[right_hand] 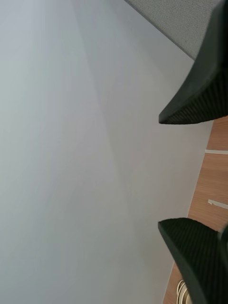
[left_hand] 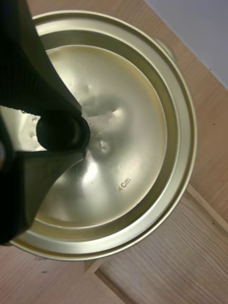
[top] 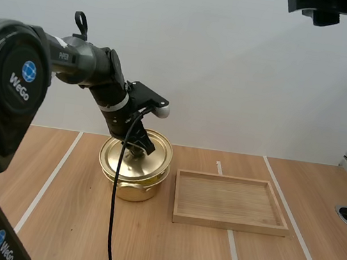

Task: Open the pot, put the pineapple inside, and close it

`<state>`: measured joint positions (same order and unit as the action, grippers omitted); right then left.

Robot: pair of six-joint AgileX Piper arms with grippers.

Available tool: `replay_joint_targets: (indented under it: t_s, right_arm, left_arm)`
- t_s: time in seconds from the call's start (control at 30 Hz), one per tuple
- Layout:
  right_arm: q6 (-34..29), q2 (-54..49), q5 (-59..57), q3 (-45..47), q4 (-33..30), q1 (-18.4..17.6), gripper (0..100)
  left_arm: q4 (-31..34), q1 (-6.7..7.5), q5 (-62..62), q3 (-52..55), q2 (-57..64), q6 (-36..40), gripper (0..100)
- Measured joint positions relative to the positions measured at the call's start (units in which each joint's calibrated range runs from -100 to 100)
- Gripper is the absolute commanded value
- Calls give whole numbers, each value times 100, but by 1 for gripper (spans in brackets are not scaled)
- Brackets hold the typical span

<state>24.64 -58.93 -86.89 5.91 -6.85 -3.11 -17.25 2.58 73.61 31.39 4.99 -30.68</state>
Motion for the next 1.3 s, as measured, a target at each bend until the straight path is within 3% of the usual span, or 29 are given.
replay_joint_targets:
  t_s: [0.57, 1.13, 1.2, 1.3]
  right_arm:
    - [0, 0, -128, 0, 0, 0, 94]
    - [0, 0, -128, 0, 0, 0, 94]
    - [0, 0, -128, 0, 0, 0, 94]
    - [0, 0, -128, 0, 0, 0, 94]
  left_arm:
    - [56, 0, 1170, -1102, -1025, -21, 0]
    - [277, 0, 1472, -1241, -1379, -10, 0]
    - [277, 0, 1458, -1241, -1379, -10, 5]
    - [338, 0, 1458, -1241, -1379, -10, 23]
